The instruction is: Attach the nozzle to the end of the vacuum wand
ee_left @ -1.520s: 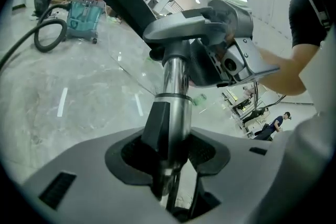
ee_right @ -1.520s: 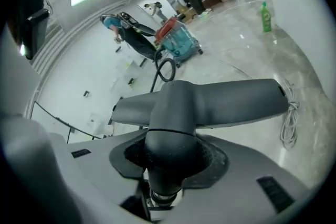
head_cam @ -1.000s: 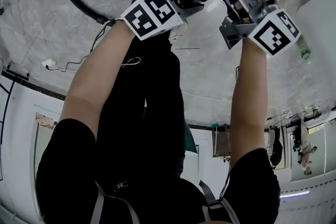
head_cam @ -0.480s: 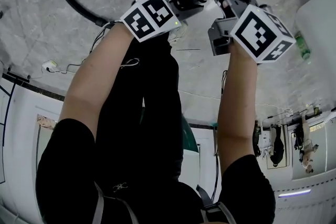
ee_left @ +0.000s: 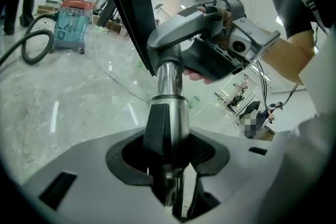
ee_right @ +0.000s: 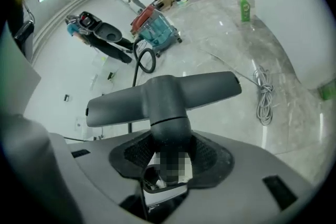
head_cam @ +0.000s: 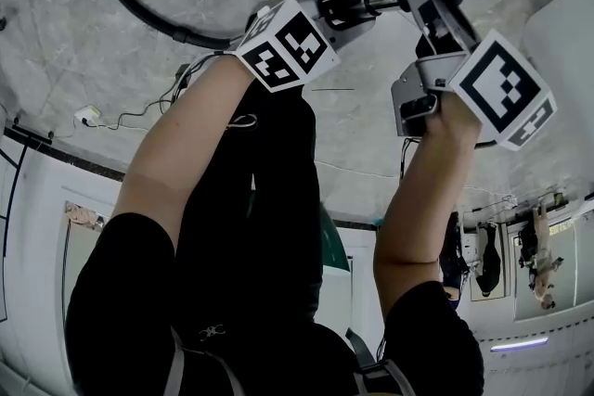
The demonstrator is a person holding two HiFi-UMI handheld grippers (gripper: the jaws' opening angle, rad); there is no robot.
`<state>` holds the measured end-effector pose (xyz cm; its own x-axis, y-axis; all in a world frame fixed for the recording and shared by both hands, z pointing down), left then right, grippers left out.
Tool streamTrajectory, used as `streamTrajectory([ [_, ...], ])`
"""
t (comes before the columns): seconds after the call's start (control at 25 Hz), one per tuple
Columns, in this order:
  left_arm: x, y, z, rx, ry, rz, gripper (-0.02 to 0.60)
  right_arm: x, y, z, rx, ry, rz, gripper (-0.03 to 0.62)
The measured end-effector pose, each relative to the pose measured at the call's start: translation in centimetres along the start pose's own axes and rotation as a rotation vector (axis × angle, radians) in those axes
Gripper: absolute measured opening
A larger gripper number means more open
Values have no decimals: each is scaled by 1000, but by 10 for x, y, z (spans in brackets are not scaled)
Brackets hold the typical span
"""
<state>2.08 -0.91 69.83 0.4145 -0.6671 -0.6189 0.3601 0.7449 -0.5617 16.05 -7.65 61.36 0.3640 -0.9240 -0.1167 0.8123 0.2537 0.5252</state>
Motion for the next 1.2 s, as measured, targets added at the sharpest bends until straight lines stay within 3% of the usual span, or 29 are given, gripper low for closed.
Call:
streamTrajectory([
  [0.2, 6, -3, -3, 2, -11, -3, 183, 6, 0, -12, 40, 29, -75, 183],
  [0.48, 0, -5, -7, -90, -121, -20, 181, -2, 10, 5, 387, -54, -286, 184],
  [0.56, -5, -6, -6, -98, -121, -39, 179, -5, 14, 12, 435, -50, -287, 183],
  [0.64, -8, -7, -1, -69, -115, -74, 178, -8, 16, 17, 373, -12, -233, 184],
  [0.8, -9, -5, 5, 8, -99, -120, 178, -18, 11, 16, 136, 100, -81, 183],
  [0.92, -17, -10, 5, 46, -100, -171, 179, -24, 2, 28, 3, 110, -17, 184],
  [1.04, -22, -14, 2, 62, -95, -223, 180, -26, -1, 35, 6, 94, -8, 184],
  [1.2, -30, -14, 12, 136, -78, -202, 181, -24, 18, 46, 26, 56, 20, 184],
])
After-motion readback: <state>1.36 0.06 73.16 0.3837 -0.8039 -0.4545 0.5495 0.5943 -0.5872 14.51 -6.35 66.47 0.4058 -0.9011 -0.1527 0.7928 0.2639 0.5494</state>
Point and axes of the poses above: the fingertips, and each gripper's own axes: z forward along the fingers, y to its right, x out of its top, the point moved 9 cm from there along -z, backward along the fingers, and after that the axes turned 1 degree about -x, right-handed, at the moved point
